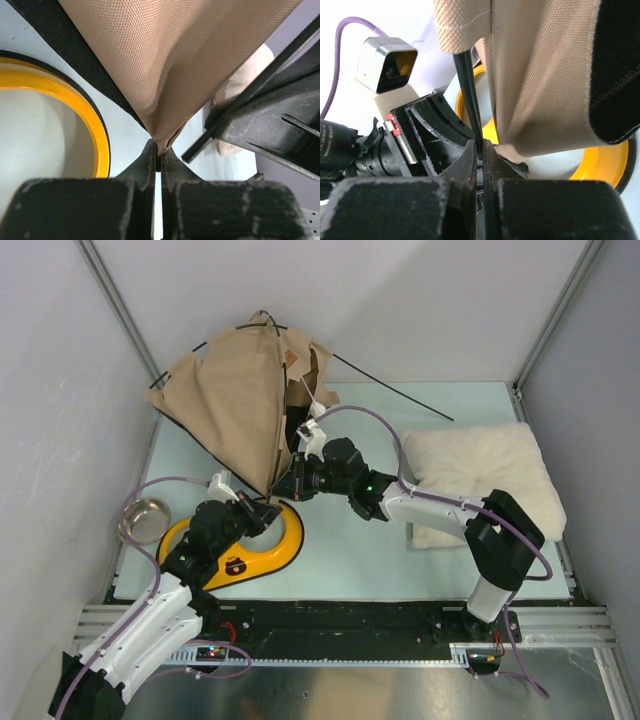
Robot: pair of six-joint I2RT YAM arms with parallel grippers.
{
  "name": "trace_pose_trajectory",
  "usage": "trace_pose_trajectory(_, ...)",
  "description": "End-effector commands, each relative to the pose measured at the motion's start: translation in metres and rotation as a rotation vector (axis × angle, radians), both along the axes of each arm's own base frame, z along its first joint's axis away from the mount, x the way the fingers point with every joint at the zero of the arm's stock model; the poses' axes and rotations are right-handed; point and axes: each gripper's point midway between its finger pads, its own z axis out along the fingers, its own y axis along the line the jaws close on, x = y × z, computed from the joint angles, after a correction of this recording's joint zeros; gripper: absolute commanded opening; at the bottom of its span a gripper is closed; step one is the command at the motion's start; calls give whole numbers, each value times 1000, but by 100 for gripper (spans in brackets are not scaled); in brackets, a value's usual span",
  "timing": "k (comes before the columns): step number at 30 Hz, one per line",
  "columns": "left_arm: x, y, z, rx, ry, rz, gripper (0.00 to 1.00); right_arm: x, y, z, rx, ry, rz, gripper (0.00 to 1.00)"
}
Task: Set up the pet tent
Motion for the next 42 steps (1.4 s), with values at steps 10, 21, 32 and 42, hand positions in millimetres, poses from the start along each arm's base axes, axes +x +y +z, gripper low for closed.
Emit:
trace_pose_trajectory(10, -51, 5, -72, 120, 264, -109, 0, 91, -14, 113, 238, -259, -336, 0)
trace_pose_trajectory(21, -52, 6, -74, 124, 268, -105, 0, 95, -16, 93, 157, -263, -364, 0)
trace_pose_trajectory(32, -49, 7, -71, 123, 257, -93, 0, 86, -19, 80, 97, -276, -344, 0)
trace_pose_trajectory(42, -46, 7, -65, 127, 246, -89, 0, 84, -28, 66, 38, -294, -349, 0)
